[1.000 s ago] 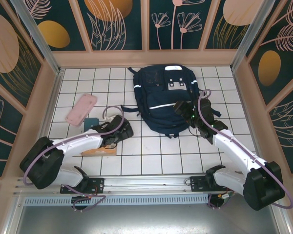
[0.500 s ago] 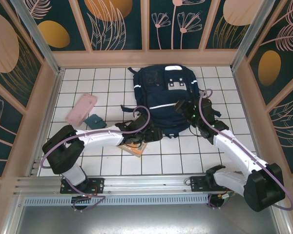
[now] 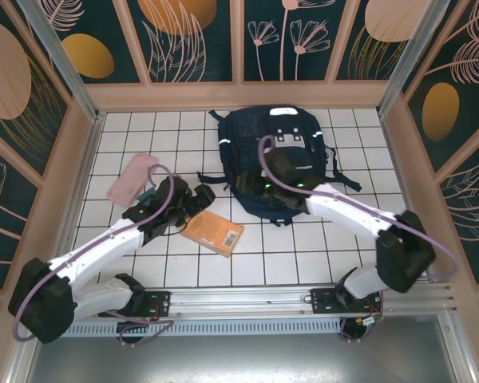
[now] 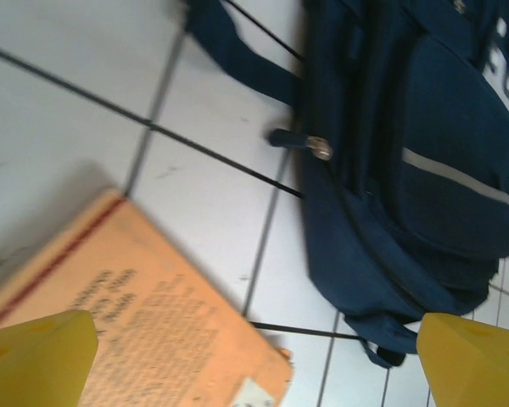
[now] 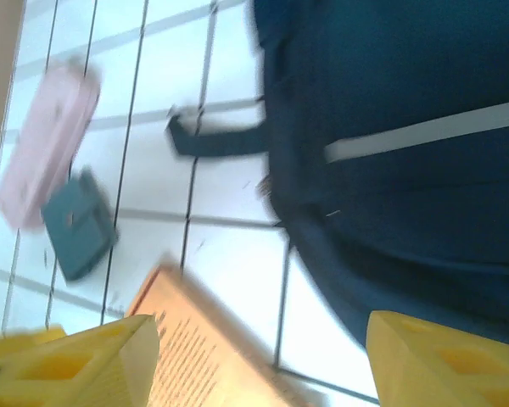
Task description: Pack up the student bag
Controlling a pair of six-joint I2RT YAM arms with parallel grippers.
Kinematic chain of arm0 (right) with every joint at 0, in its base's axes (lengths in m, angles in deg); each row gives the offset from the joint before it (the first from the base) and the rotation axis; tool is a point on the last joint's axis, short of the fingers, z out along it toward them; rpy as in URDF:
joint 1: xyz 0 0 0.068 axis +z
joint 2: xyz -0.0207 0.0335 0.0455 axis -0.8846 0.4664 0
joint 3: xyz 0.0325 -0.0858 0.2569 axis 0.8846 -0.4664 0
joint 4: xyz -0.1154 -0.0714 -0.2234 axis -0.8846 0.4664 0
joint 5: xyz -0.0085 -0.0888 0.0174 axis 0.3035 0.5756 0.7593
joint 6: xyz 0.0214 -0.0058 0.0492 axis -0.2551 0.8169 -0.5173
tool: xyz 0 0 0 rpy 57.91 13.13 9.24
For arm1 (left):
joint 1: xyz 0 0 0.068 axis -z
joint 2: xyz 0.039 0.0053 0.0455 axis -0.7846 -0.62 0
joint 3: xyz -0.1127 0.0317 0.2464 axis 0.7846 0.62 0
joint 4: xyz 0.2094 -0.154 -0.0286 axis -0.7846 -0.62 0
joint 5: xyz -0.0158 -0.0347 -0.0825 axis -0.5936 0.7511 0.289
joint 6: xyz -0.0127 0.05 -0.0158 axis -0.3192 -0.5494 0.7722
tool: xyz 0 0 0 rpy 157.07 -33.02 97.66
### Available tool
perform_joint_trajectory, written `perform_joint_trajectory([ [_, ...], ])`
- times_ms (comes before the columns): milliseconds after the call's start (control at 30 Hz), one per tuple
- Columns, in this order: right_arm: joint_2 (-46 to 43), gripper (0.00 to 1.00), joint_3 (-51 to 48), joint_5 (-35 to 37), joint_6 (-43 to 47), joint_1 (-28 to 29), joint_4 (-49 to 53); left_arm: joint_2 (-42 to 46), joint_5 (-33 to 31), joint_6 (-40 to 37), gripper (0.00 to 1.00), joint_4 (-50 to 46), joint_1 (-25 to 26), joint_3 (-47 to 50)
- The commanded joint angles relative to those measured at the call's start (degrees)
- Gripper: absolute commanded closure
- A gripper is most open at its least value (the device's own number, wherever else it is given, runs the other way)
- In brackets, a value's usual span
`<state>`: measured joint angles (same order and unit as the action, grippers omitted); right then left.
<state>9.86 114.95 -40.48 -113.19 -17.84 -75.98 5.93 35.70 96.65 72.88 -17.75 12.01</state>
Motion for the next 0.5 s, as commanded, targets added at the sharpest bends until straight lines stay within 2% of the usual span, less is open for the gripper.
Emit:
perform_joint_trajectory([
  [0,6.3,0.38,5.1,-1.2,5.7,4.1,3.1,4.8,-1.0,3.2,0.04,-4.9,-2.6,3.4],
  [200,19.5,0.45,14.7,-2.5,11.2,8.6,7.5,10.9,-2.1,4.8,0.04,-8.7,-5.6,7.4],
  [333,25.4,0.47,18.9,-2.8,15.4,10.8,10.1,12.2,-0.6,5.6,0.04,-7.6,-6.3,9.7],
  [467,29.4,0.46,22.2,1.8,17.5,12.2,13.0,12.1,1.0,6.5,0.05,-5.8,-6.3,11.5],
])
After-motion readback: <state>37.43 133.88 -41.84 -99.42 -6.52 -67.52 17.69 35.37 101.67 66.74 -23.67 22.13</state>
